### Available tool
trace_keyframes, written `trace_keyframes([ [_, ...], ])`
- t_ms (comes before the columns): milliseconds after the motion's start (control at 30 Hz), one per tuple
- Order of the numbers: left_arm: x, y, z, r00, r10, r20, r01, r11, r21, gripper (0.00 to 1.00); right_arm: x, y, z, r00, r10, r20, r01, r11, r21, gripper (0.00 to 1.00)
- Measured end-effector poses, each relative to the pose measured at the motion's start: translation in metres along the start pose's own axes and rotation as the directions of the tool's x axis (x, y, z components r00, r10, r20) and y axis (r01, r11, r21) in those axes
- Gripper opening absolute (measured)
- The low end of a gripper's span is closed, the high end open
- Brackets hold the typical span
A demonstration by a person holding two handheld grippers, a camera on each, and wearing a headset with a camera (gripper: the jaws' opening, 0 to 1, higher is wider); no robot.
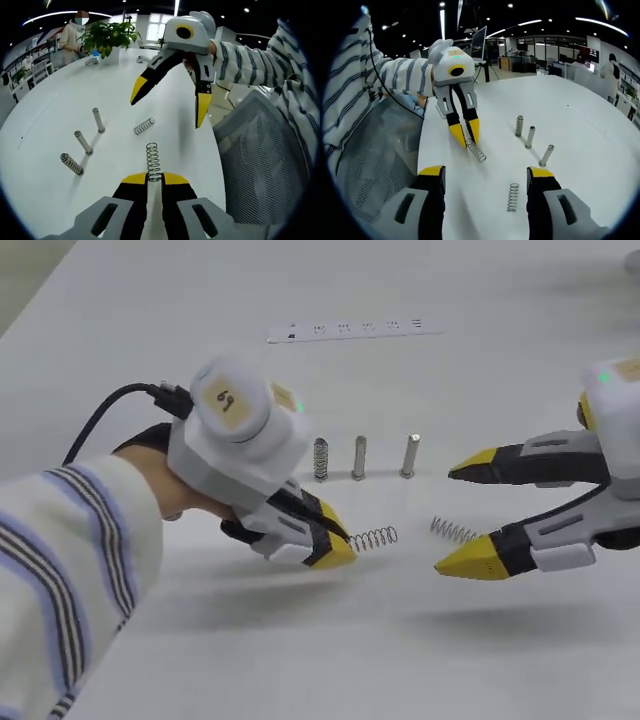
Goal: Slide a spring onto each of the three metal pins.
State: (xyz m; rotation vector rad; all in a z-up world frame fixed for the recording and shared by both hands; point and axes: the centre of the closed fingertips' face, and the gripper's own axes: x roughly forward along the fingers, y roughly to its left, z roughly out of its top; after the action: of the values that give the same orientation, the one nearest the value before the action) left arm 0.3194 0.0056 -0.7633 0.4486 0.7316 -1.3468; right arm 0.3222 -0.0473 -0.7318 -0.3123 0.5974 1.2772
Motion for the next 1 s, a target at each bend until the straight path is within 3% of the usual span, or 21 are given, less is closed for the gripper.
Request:
trace_keyframes([
  [233,-0.003,-0.003,0.008,1.0,0.0,0.006,0.0,1.0,0.027,0.02,0.009,0.005,-0.001,0.9985,0.037,-0.039,-0.038,0.998,-0.041,0.57],
  [467,-0.004,-0.006,0.013,0.9999,0.0,0.015,-0.001,0.999,0.046,0.02,0.016,0.006,0.001,0.9966,0.053,-0.063,-0.058,0.996,-0.073,0.34],
  [600,-0.004,-0.009,0.014,0.9999,-0.009,0.014,0.008,0.999,0.049,0.02,0.02,0.009,0.003,0.9953,0.069,-0.069,-0.075,0.993,-0.093,0.33],
  [1000,-0.004,-0.015,0.019,0.9987,-0.039,0.035,0.037,0.998,0.055,0.02,0.027,0.019,0.002,0.9886,0.107,-0.106,-0.119,0.986,-0.116,0.15],
])
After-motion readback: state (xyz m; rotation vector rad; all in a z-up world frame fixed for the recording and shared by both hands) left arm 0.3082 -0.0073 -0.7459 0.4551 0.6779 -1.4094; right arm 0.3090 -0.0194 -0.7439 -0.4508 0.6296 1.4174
